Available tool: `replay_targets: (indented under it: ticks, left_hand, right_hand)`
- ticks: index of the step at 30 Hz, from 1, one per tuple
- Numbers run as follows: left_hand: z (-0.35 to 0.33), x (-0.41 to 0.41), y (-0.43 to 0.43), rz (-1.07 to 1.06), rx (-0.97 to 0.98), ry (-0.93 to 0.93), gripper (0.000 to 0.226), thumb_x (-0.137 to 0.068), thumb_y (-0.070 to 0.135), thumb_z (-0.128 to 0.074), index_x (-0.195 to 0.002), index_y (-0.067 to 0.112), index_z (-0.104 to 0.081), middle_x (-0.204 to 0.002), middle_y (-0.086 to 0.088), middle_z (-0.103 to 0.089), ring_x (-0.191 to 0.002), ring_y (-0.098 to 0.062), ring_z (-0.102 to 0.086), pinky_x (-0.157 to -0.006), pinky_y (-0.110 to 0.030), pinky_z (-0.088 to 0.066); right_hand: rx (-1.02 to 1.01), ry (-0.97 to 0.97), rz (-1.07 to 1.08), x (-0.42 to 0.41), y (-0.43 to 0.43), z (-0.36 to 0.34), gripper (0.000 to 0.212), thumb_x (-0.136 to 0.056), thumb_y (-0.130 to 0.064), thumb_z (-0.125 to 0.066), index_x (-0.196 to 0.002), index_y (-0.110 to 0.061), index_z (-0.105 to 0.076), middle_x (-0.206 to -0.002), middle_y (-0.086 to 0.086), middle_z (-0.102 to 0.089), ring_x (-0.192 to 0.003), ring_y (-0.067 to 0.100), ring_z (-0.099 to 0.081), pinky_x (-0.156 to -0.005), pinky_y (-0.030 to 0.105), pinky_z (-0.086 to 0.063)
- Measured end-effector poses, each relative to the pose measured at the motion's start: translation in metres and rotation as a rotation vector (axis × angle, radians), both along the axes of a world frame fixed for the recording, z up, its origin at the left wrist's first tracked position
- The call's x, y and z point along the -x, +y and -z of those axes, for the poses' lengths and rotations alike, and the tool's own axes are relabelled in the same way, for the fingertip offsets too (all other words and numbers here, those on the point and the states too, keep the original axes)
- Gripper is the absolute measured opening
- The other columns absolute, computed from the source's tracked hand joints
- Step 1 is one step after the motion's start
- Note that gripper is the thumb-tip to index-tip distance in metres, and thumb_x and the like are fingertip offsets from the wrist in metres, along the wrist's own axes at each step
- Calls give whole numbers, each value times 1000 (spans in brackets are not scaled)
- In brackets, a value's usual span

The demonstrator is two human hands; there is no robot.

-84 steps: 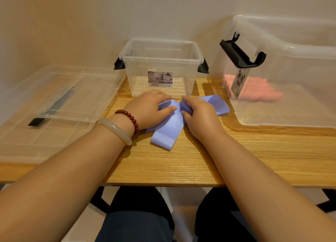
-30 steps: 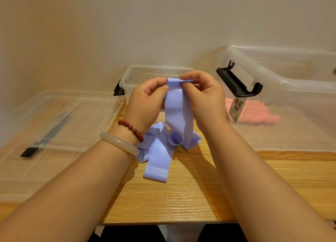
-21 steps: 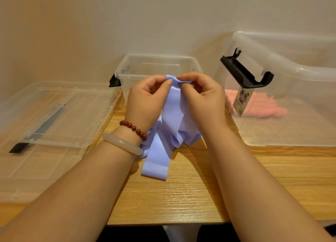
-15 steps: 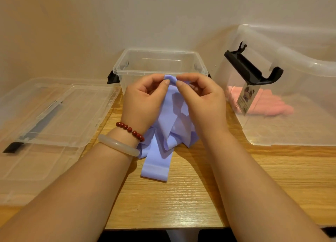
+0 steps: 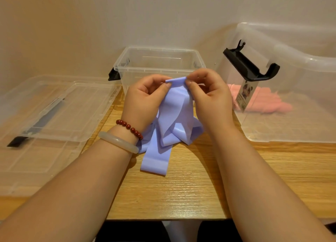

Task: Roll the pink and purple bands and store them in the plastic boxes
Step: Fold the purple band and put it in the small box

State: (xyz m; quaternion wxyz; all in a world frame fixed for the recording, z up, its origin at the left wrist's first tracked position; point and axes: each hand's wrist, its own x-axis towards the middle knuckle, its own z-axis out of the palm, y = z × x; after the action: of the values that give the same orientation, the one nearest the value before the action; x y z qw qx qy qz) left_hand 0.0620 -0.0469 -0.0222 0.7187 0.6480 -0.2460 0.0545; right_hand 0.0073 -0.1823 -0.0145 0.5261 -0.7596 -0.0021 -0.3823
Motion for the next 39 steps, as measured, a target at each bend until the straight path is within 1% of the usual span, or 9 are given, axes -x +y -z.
replay_targets:
  ticks: [3,6,12,17,21,25,30,33,39]
  left_hand:
    - [2,-4,2,8,-15,12,15,-93,7,-59,-95,18,-70,-80,-4,-67,-75,-14,-60,-67,-29,-50]
    - [4,-7,3,21,-4,21,16,-91,12,-60,-91,25,-70,-79,0,-68,-76,-16,-61,-67,-33,-51]
    - [3,-5,1,-31,5,-12,13,-92,14,-64,-89,25,-69,-75,11,-69,-74,-6,-64,-65,-23,-50]
    - [0,-2,1,-10,-10,-63,15,-92,12,-64,-87,25,-67,-72,16,-68,-72,-2,-63,-63,-20,-50]
    - [0,-1,0,-14,-4,-78,13,-91,13,-64,-89,25,-66,-75,13,-70,-80,-9,-67,-72,-30,-58]
    - [0,-2,0,-41,1,-94,13,-91,12,-65,-91,24,-66,-78,12,-70,-81,-6,-67,-76,-28,-57]
    - [-1,-1,1,-26,39,-78,12,-92,10,-63,-92,21,-67,-81,6,-72,-81,-12,-69,-70,-30,-58]
    - [-2,0,0,22,51,-53,15,-92,8,-61,-99,21,-67,-81,6,-72,-82,-12,-70,-67,-26,-56]
    - [0,-1,1,190,-23,19,23,-91,10,-61,-114,11,-66,-103,-12,-71,-96,-23,-68,-79,-33,-57]
  right_hand:
    - [-10,3,-10,0,0,0,25,-89,-8,-67,-89,-33,-64,-82,-16,-64,-78,0,-60,-72,18,-49]
    - [-19,20,-3,-2,0,1,15,-91,-12,-67,-93,-27,-67,-83,-17,-64,-78,-1,-60,-73,17,-49]
    - [-33,63,-92,-1,0,1,12,-92,-17,-66,-86,-28,-63,-86,-7,-63,-77,2,-59,-68,19,-49]
    - [-2,36,-33,-3,0,1,17,-94,-20,-64,-80,-28,-60,-77,-10,-61,-72,4,-56,-67,24,-48]
    - [34,18,-7,-3,2,-1,19,-96,-22,-61,-78,-29,-57,-70,-9,-56,-66,8,-51,-61,31,-44]
    - [49,5,-6,-2,4,-1,17,-96,-21,-59,-81,-27,-58,-71,-7,-57,-66,9,-51,-61,35,-46]
    - [-21,9,-103,1,4,-3,13,-92,-14,-65,-87,-26,-62,-78,-3,-60,-73,7,-56,-67,27,-49]
    - [-5,16,-77,0,3,-3,21,-92,-11,-64,-85,-30,-61,-78,-12,-60,-70,4,-56,-63,22,-49]
    - [-87,-32,-63,0,5,-8,25,-92,-8,-62,-82,-31,-60,-70,-15,-56,-66,2,-52,-62,19,-44]
